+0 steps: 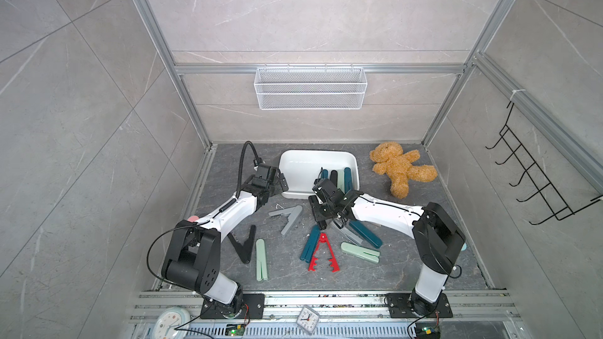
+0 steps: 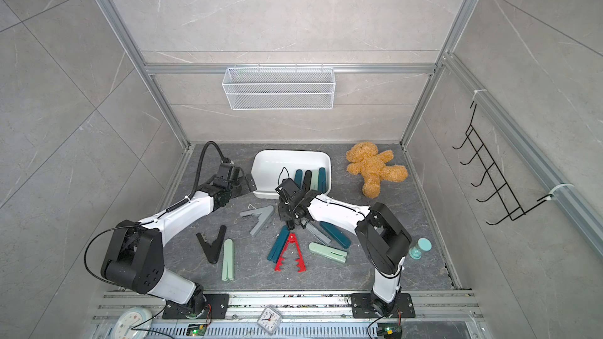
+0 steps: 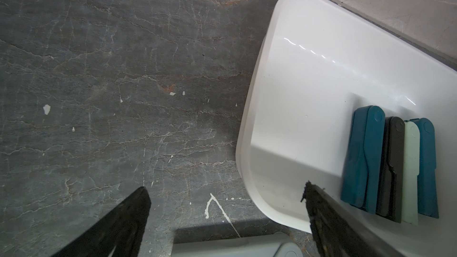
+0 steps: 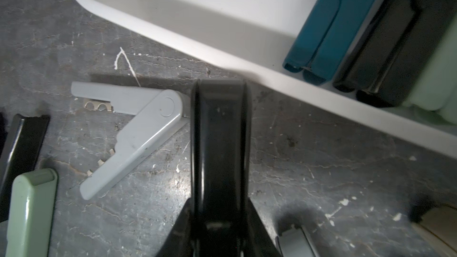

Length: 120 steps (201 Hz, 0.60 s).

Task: Put the pruning pliers into the storage box
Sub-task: Pick up the pruning pliers from the center of the board.

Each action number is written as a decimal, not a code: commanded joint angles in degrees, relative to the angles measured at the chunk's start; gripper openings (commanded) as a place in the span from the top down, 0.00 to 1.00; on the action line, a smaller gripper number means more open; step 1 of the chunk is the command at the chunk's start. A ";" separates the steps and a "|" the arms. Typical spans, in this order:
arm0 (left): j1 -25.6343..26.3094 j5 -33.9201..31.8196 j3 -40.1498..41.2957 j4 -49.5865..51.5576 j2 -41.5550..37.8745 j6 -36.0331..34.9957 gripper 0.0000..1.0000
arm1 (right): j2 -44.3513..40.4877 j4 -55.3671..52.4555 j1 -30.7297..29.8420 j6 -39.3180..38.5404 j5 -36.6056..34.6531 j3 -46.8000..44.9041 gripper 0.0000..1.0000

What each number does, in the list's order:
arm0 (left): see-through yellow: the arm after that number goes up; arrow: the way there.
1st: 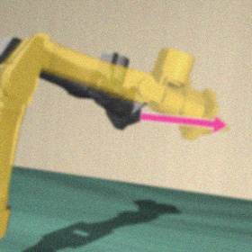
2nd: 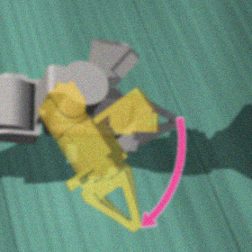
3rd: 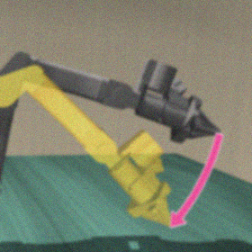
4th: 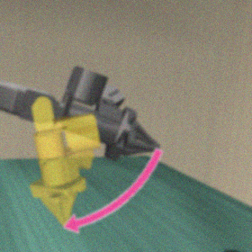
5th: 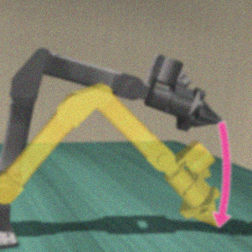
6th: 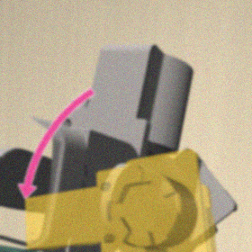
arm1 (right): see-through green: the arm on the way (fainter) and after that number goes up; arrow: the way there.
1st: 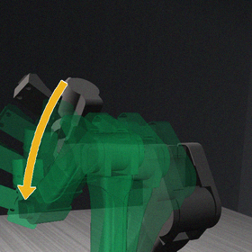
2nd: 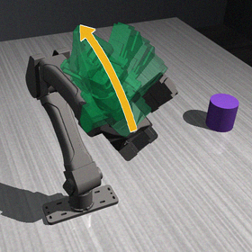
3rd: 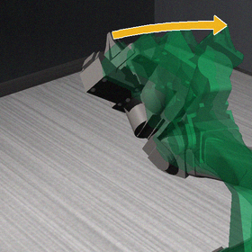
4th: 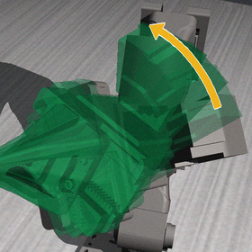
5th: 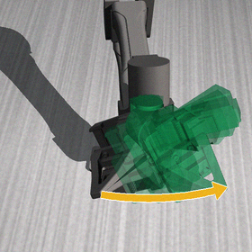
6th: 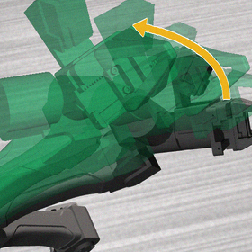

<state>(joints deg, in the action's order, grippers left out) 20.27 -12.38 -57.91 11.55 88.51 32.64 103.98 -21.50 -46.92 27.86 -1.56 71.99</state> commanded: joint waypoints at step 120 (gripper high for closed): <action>-5.34 25.10 -10.94 -6.95 16.01 -1.25 0.08 | -0.15 3.48 5.49 -1.65 2.75 7.23 0.76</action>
<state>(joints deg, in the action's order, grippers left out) 14.87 6.92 -65.89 7.27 102.74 32.38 103.70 -18.35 -42.39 27.22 1.93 76.18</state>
